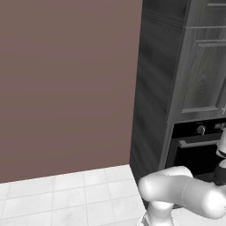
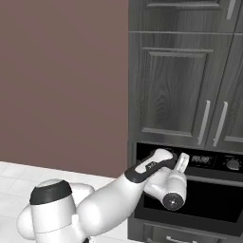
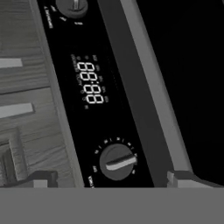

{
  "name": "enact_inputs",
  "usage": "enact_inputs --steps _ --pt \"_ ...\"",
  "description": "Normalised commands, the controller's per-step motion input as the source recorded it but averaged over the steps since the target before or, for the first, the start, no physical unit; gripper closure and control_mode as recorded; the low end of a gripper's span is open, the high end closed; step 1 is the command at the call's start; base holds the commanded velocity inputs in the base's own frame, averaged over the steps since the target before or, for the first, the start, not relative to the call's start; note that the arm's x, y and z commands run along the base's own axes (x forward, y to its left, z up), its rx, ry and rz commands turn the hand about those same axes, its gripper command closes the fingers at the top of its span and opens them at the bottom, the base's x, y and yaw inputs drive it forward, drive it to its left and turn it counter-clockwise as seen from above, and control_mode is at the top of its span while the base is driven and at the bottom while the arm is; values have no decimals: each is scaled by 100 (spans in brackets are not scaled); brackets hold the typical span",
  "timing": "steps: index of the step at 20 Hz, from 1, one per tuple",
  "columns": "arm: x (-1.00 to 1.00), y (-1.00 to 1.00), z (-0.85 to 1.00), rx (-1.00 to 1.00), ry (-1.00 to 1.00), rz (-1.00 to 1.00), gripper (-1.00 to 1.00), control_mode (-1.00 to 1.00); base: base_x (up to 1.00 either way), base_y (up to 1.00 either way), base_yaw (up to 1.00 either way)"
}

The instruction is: Take the fish from the oven and place it on the plate on the counter.

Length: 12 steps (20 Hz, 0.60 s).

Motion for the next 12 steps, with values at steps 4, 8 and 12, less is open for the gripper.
enact_inputs --steps 4,8,12 --pt "15 -56 -1 2 0 15 -100 -100 0 0 0" --pt "2 -52 0 4 0 22 -100 -100 0 0 0" --pt "0 -50 -11 6 0 22 -100 -100 0 0 0"
